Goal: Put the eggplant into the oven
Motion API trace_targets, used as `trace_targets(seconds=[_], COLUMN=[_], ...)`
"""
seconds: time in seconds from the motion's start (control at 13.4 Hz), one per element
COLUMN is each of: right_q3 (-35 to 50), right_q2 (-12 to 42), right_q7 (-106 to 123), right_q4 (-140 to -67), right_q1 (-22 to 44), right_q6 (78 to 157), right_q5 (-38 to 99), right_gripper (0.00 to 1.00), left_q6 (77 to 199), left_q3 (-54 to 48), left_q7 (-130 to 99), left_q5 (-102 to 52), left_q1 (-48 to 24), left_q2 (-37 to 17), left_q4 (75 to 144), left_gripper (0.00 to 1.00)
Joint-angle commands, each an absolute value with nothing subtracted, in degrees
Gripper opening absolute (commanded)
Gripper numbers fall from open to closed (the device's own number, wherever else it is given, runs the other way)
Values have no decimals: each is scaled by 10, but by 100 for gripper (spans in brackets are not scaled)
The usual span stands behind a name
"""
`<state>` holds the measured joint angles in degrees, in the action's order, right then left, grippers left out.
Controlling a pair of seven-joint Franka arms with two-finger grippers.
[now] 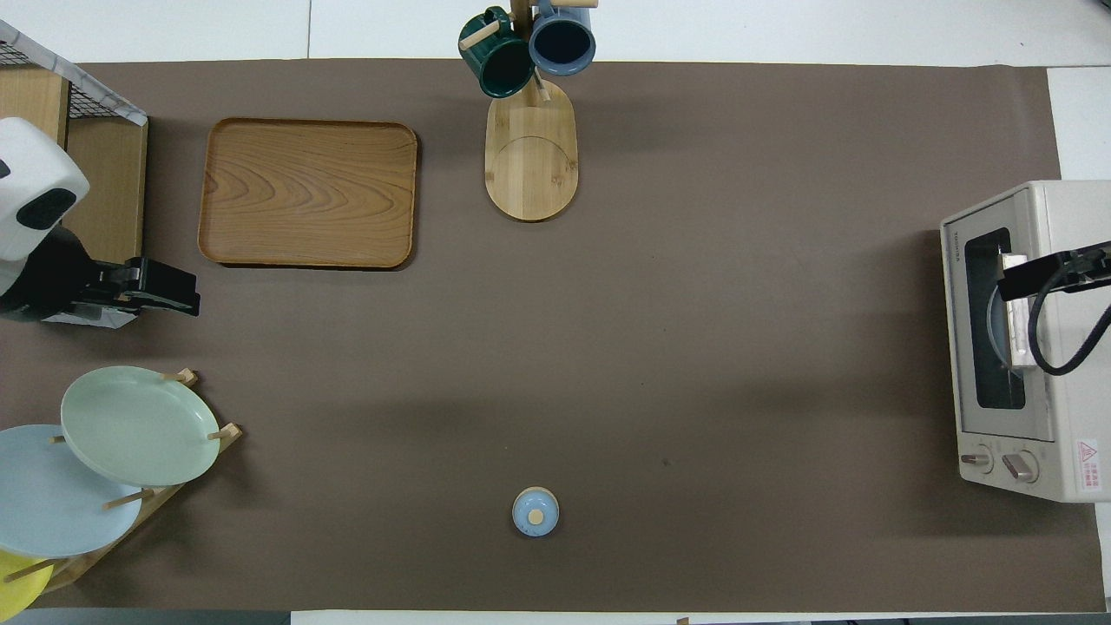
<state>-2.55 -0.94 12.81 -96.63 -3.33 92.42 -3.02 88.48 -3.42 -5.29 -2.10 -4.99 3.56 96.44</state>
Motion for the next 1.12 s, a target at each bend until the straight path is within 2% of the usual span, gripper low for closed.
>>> trace_targets(seconds=[0.0, 1.04], right_q3=[-28, -24], right_q2=[6, 0], right_q7=[120, 111], right_q4=[-940, -933], right_q1=[-40, -33], right_q6=[899, 921], right_q5=[-4, 1], right_gripper=[100, 100], left_q6=[886, 886], left_q3=[-40, -40], left_q7=[-54, -54], left_q5=[-12, -12], left_q1=[-44, -44], left_q2=[43, 43], left_q4=[968, 968], left_gripper=[100, 100])
